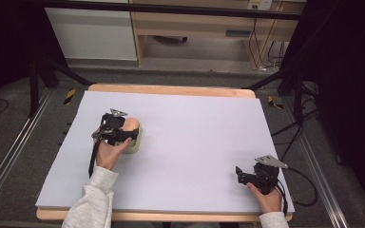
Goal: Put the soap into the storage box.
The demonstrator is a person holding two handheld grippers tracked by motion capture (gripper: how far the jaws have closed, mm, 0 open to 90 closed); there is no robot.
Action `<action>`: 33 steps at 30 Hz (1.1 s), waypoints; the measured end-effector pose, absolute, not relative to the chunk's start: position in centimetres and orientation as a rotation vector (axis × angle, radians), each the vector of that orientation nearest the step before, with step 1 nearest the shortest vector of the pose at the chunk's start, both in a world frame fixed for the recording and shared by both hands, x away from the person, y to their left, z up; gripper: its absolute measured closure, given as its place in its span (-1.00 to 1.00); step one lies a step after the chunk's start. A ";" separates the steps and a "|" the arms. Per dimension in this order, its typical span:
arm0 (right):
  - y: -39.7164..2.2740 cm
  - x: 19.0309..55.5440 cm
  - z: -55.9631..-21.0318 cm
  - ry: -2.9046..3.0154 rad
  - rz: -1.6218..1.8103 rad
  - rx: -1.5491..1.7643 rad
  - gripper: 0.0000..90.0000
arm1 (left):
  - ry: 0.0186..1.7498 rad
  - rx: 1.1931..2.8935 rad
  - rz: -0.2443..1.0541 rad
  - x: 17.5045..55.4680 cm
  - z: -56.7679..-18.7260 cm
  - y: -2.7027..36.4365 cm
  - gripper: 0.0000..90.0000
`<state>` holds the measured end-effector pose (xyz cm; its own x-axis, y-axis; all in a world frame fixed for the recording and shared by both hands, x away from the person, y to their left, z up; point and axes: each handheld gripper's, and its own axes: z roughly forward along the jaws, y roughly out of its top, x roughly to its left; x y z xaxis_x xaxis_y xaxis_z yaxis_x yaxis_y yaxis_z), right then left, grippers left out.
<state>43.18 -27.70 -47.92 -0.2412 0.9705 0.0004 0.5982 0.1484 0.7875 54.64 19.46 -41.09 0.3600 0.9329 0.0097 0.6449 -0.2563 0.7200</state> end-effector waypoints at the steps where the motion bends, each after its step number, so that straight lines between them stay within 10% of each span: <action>1: -27.7 43.2 -47.9 1.909 0.931 1.492 -0.90 | 1.367 1.998 0.588 54.7 -41.1 19.5 -0.30; 33: -27.7 43.2 -47.9 1.911 0.931 1.493 -0.90 | 1.413 2.040 0.576 56.0 -43.4 19.7 -0.30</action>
<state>43.24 -27.67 -47.95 -0.2425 0.9701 0.0015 0.5995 0.1486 0.7864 55.98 19.71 -43.43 0.3441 0.9387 0.0208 0.6854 -0.2662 0.6778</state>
